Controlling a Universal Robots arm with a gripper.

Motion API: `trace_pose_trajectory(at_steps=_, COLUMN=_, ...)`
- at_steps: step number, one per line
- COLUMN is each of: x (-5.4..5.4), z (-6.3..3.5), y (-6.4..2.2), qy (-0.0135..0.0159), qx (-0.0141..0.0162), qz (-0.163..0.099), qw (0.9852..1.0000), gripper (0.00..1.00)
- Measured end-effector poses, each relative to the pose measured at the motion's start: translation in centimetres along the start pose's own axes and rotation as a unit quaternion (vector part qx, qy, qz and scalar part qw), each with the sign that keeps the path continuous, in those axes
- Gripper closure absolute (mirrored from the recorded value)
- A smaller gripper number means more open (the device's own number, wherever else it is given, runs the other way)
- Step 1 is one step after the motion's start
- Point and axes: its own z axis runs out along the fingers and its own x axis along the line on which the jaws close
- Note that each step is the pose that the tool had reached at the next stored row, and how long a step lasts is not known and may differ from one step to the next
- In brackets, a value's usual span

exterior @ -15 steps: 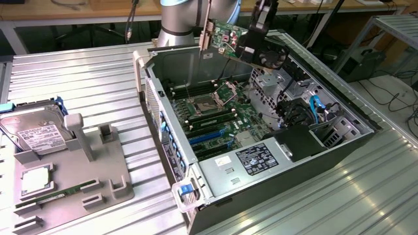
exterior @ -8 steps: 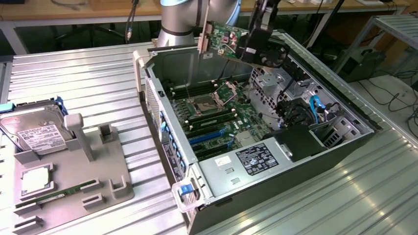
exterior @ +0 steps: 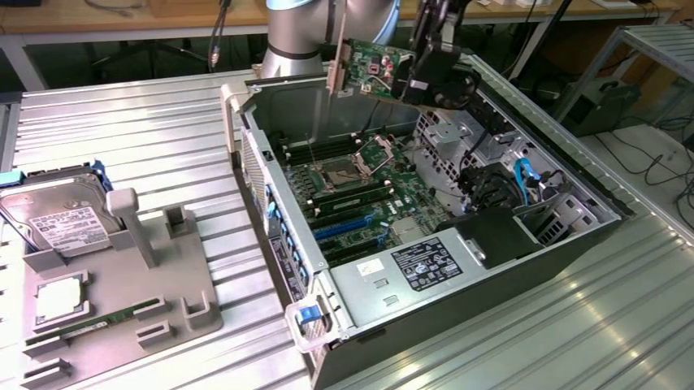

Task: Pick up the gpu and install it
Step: 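Insert the gpu into the slot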

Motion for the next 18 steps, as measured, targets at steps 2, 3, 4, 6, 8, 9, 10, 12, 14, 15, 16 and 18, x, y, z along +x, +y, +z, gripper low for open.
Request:
trace_pose_trajectory(at_steps=2, x=0.01, z=0.0, y=0.0, qy=0.0005, qx=-0.0002, qz=-0.015, qw=0.9999, gripper=0.72)
trace_pose_trajectory(at_steps=3, x=0.01, z=0.0, y=0.0, qy=0.0007, qx=-0.0003, qz=-0.023, qw=0.9997, gripper=0.72)
trace_pose_trajectory(at_steps=4, x=0.01, z=0.0, y=0.0, qy=0.0009, qx=-0.0004, qz=-0.029, qw=0.9996, gripper=0.72)
trace_pose_trajectory(at_steps=6, x=0.01, z=0.0, y=0.0, qy=0.0014, qx=-0.0006, qz=-0.044, qw=0.999, gripper=0.72)
trace_pose_trajectory(at_steps=8, x=0.01, z=0.0, y=-0.01, qy=0.0021, qx=-0.001, qz=-0.068, qw=0.9977, gripper=0.72)
trace_pose_trajectory(at_steps=9, x=0.01, z=0.0, y=0.0, qy=0.0023, qx=-0.0011, qz=-0.077, qw=0.997, gripper=0.72)
trace_pose_trajectory(at_steps=10, x=0.01, z=0.01, y=-0.01, qy=0.0026, qx=-0.0012, qz=-0.084, qw=0.9964, gripper=0.72)
trace_pose_trajectory(at_steps=12, x=0.01, z=0.01, y=-0.01, qy=0.0031, qx=-0.0015, qz=-0.1, qw=0.9949, gripper=0.72)
trace_pose_trajectory(at_steps=14, x=0.01, z=0.01, y=-0.01, qy=0.0036, qx=-0.0017, qz=-0.116, qw=0.9932, gripper=0.72)
trace_pose_trajectory(at_steps=15, x=0.01, z=0.0, y=-0.01, qy=0.0038, qx=-0.0018, qz=-0.124, qw=0.9923, gripper=0.72)
trace_pose_trajectory(at_steps=16, x=0.02, z=0.01, y=-0.01, qy=0.004, qx=-0.0019, qz=-0.131, qw=0.9914, gripper=0.72)
trace_pose_trajectory(at_steps=18, x=0.02, z=0.01, y=-0.01, qy=0.0045, qx=-0.0021, qz=-0.145, qw=0.9894, gripper=0.72)
